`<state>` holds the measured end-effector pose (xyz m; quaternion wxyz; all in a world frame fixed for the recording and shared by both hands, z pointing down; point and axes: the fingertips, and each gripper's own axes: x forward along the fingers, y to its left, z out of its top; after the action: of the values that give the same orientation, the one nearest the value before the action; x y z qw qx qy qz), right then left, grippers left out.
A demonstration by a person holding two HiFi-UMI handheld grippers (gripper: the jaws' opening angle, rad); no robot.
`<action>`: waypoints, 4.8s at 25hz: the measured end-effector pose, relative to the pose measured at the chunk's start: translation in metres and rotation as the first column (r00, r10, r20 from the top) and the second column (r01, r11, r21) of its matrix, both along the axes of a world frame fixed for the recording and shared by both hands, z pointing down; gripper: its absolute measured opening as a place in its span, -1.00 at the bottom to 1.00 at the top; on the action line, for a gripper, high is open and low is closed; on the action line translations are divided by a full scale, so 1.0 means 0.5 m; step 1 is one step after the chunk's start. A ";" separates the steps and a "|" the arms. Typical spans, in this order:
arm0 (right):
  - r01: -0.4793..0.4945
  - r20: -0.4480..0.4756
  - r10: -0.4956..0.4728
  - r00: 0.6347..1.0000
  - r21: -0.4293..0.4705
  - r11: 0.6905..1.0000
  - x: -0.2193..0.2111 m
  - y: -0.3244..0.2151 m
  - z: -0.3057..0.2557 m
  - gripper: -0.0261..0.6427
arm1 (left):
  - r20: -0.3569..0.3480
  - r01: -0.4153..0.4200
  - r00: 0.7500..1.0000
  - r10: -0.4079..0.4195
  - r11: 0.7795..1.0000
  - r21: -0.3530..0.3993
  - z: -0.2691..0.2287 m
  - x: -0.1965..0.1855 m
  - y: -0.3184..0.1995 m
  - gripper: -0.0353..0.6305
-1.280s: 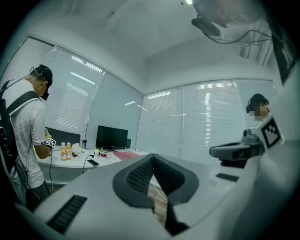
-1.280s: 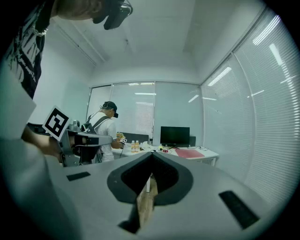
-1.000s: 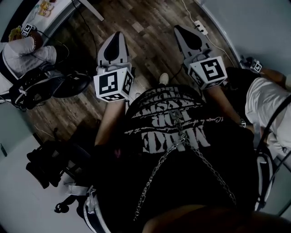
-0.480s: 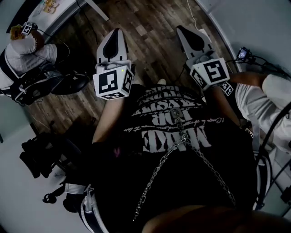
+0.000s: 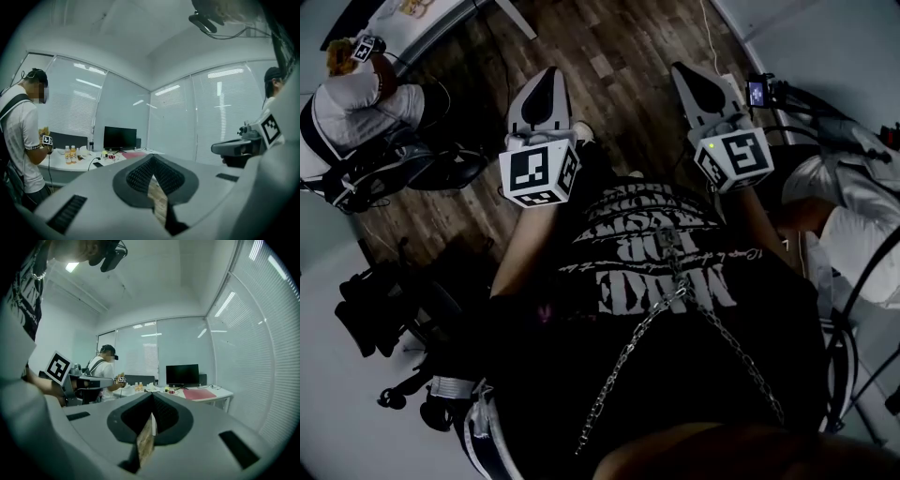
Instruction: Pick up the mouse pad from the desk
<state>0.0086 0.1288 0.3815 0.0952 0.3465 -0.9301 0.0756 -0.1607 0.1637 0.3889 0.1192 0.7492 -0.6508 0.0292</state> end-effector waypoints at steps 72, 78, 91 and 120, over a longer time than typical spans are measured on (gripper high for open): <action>-0.254 0.033 0.252 0.967 0.061 0.965 0.072 -0.092 -0.096 -0.92 | 0.002 -0.306 0.952 0.307 0.950 0.063 -0.054 0.106 -0.176 -0.88; -0.245 0.018 0.245 0.969 0.031 0.969 0.105 -0.175 -0.065 -0.92 | 0.000 -0.265 0.964 0.266 0.962 0.063 -0.053 0.112 -0.265 -0.88; -0.271 0.071 0.268 0.961 0.031 0.962 0.219 -0.325 -0.094 -0.92 | -0.001 -0.291 0.957 0.291 0.956 0.031 -0.065 0.220 -0.415 -0.88; -0.285 0.116 0.283 0.952 0.003 0.959 0.443 -0.548 -0.089 -0.92 | 0.012 -0.274 0.962 0.274 0.961 0.024 -0.081 0.409 -0.629 -0.88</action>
<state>0.2300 -0.1450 0.3370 0.0264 0.4724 -0.8754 0.0992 0.0440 -0.1509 0.3482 0.1017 0.8335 -0.5416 0.0404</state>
